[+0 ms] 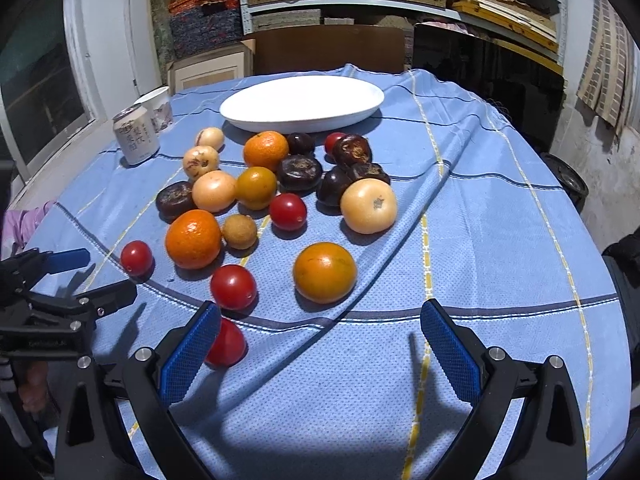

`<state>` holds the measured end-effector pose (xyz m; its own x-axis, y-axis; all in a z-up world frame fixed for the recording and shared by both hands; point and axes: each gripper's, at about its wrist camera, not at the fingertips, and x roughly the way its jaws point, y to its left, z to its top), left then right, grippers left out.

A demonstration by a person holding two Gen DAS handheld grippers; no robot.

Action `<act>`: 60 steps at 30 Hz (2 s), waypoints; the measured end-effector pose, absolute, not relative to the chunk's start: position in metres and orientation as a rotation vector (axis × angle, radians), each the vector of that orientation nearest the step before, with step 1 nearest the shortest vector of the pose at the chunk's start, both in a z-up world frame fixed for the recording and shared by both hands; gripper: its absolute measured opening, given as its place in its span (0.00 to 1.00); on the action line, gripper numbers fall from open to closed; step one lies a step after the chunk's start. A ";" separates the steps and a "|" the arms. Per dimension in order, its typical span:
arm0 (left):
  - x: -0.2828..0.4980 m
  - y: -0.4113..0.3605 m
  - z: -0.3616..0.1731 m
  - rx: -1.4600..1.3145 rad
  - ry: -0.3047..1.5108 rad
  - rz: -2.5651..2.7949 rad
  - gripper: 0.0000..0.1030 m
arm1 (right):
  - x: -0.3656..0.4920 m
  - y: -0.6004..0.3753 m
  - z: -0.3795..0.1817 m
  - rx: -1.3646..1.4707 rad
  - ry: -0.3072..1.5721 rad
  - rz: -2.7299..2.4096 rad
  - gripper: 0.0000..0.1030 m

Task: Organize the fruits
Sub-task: 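Grasp red cherry tomatoes with both grippers and drop them onto the white plate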

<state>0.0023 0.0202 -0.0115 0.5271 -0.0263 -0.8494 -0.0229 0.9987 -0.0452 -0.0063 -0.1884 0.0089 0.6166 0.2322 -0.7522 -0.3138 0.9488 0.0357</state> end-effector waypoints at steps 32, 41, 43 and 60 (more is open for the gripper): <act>0.012 0.001 -0.010 -0.056 0.983 -0.148 0.28 | -0.015 -0.136 -0.005 -0.319 0.978 0.616 0.38; 0.011 -0.001 -0.004 -0.058 0.989 -0.181 0.27 | -0.009 -0.150 0.006 -0.226 0.978 0.667 0.30; 0.008 -0.002 0.001 -0.045 0.976 -0.188 0.27 | -0.007 -0.154 0.018 -0.196 0.955 0.688 0.30; 0.221 -0.004 0.068 -0.006 0.913 -0.128 0.27 | 0.226 -0.135 0.049 -0.188 0.927 0.495 0.30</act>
